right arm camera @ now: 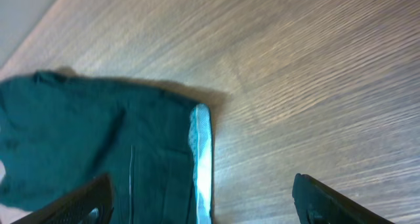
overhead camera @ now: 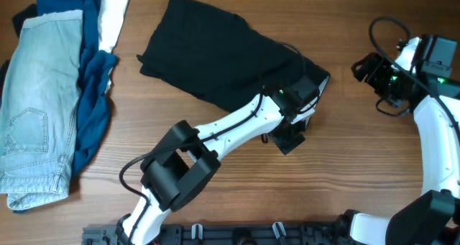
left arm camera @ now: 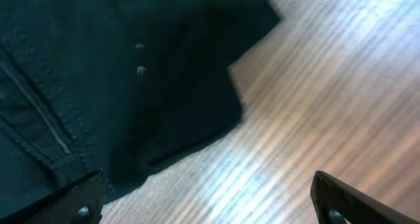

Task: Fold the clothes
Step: 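Drag the black shorts out onto the table center with the left gripper, then grasp the shorts waistband with both grippers and lift it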

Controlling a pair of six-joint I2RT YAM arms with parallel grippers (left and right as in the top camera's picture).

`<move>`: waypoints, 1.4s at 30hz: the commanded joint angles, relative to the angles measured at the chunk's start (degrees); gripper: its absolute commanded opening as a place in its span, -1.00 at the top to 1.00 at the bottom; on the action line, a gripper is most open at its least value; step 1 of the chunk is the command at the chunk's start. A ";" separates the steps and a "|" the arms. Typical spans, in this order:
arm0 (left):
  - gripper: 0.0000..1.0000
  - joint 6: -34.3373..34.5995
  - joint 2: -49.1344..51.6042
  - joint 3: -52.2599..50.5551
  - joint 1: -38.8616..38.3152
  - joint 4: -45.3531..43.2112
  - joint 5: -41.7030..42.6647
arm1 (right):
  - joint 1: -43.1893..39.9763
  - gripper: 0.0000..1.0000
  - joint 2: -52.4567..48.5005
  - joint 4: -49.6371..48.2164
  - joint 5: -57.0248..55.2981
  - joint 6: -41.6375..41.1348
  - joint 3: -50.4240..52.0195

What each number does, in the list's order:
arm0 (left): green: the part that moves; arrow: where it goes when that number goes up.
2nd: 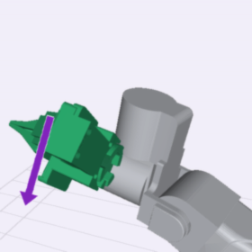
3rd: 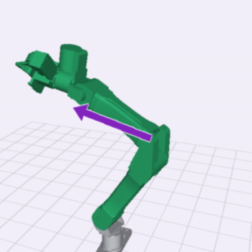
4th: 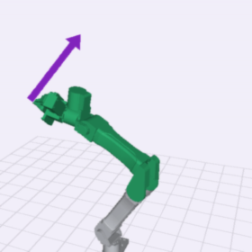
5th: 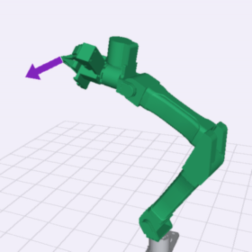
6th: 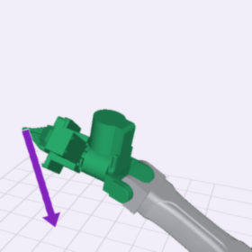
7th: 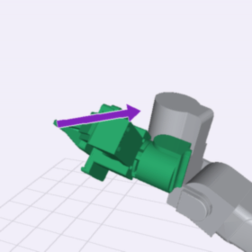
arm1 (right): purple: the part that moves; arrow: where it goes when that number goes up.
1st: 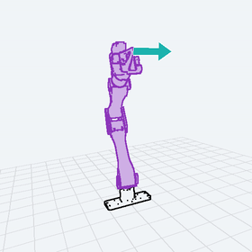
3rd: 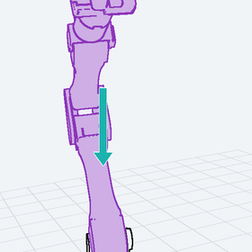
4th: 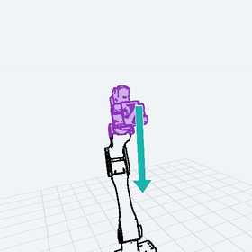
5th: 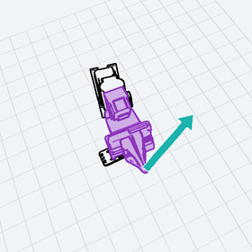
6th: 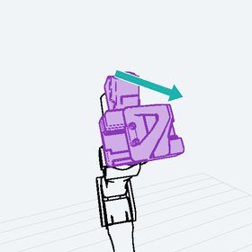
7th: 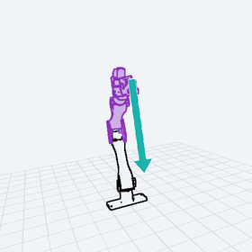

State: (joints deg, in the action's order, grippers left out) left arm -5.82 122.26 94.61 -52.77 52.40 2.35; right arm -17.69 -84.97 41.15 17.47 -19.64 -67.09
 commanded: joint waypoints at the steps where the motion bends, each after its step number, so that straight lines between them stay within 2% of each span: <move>1: -1.00 10.36 2.19 -0.13 0.52 -3.72 -4.70 | -2.43 -0.75 -0.55 -1.42 -0.96 -2.93 -0.02; 4: -1.00 16.87 3.34 -0.13 0.55 -6.08 -9.81 | -3.28 -0.75 -0.55 -1.73 -0.96 -2.80 -0.02; 9: -1.00 16.79 3.72 -0.22 0.48 -7.96 -9.94 | -3.28 -0.75 -0.55 -1.53 -0.98 -1.33 -0.02; 11: -0.92 16.79 4.39 -0.22 0.48 -8.04 -9.94 | -3.28 -0.75 -0.55 -1.49 -0.96 -1.33 -0.02; 12: -0.76 16.79 4.52 -0.22 0.48 -7.63 -9.92 | -3.28 -0.74 -0.55 -1.46 -0.94 -1.33 -0.02; 13: -0.55 16.79 4.52 -0.22 0.48 -7.61 -9.92 | -3.28 -0.74 -0.55 -1.40 -0.94 -1.33 -0.02; 14: -0.23 16.81 4.52 -0.22 0.37 -7.61 -9.90 | -3.28 -0.74 -0.55 -1.25 -0.92 -1.33 -0.02; 15: -0.07 16.79 4.52 -0.22 0.20 -7.58 -9.90 | -3.28 -0.73 -0.55 -1.11 -0.74 -1.36 -0.02; 18: 0.20 14.38 4.52 -0.22 -1.53 -6.91 -9.94 | -3.28 -0.73 -0.55 -1.16 -0.02 -1.36 -0.02; 20: 0.76 12.26 4.52 -0.22 -2.80 -7.19 -9.97 | -3.28 -0.73 -0.55 -1.18 0.57 -1.36 -0.02; 21: 0.92 12.24 4.52 -0.22 -2.99 -7.28 -9.97 | -3.28 -0.72 -0.55 -1.01 0.59 -1.36 -0.02; 24: 0.92 13.84 3.78 1.01 -1.38 -6.54 -9.97 | -3.28 -0.72 -0.55 -0.81 2.36 -1.22 -0.02; 28: 0.92 16.96 -3.26 8.79 7.69 -1.57 -9.92 | -3.19 -0.68 -0.57 1.88 8.04 0.92 0.00; 31: 0.92 18.36 -8.55 12.02 15.21 -6.14 -8.52 | -0.46 -0.67 -1.16 5.07 8.35 3.41 0.09; 34: 0.92 18.36 -10.43 12.02 18.71 -12.37 -7.76 | 6.45 -0.66 -4.04 5.92 9.35 6.73 0.11; 38: 0.92 18.51 -10.43 12.02 19.30 -16.94 -7.78 | 14.75 -0.66 -10.82 3.08 8.09 9.18 0.11; 42: 0.92 18.53 -10.54 12.02 19.91 -18.16 -7.80 | 20.55 -0.67 -19.54 0.68 0.79 9.03 0.11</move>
State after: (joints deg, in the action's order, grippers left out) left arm 11.92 112.18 106.32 -33.63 34.87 -5.93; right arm 1.08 -100.51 42.35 23.05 -11.86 -67.11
